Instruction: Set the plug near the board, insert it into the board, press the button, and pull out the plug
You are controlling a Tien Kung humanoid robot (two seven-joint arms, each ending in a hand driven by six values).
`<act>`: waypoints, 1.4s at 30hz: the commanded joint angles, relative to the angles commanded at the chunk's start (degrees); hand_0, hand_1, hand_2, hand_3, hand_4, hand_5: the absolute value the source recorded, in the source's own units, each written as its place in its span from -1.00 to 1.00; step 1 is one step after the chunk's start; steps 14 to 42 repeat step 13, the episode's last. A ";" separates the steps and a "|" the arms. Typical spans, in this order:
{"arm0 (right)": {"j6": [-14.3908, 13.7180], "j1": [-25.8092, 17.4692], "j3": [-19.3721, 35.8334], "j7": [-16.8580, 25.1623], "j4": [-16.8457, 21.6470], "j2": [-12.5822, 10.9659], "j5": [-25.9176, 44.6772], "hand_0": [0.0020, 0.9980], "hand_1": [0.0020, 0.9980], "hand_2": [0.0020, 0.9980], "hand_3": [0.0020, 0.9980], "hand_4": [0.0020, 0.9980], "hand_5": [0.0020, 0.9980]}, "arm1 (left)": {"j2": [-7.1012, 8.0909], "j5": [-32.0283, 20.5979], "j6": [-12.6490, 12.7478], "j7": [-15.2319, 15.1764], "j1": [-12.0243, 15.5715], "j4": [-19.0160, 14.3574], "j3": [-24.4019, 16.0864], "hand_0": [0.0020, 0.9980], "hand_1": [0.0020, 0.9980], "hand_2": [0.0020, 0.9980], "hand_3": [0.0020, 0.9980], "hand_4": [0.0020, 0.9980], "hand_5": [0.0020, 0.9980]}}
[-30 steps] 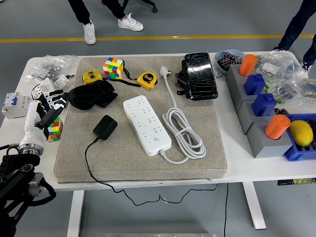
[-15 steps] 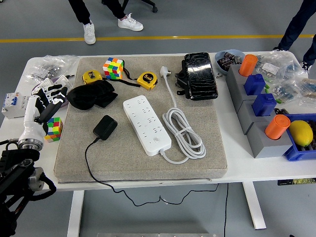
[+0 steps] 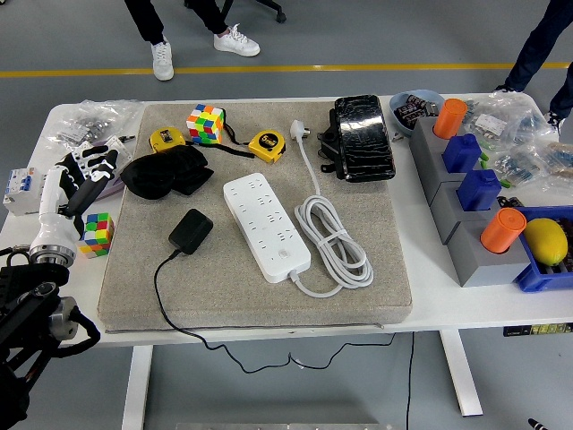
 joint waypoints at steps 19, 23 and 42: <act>-1.21 0.21 0.55 -1.58 -0.07 -0.10 -5.15 0.14 0.29 0.23 0.09 0.86 -0.02 | -0.32 0.19 -0.10 0.03 0.34 -0.04 0.03 0.20 0.24 0.23 0.22 0.64 -0.18; -1.21 0.21 0.55 -1.58 -0.07 -0.10 -5.15 0.14 0.29 0.23 0.09 0.86 -0.02 | -0.32 0.19 -0.10 0.03 0.34 -0.04 0.03 0.20 0.24 0.23 0.22 0.64 -0.18; -1.21 0.21 0.55 -1.58 -0.07 -0.10 -5.15 0.14 0.29 0.23 0.09 0.86 -0.02 | -0.32 0.19 -0.10 0.03 0.34 -0.04 0.03 0.20 0.24 0.23 0.22 0.64 -0.18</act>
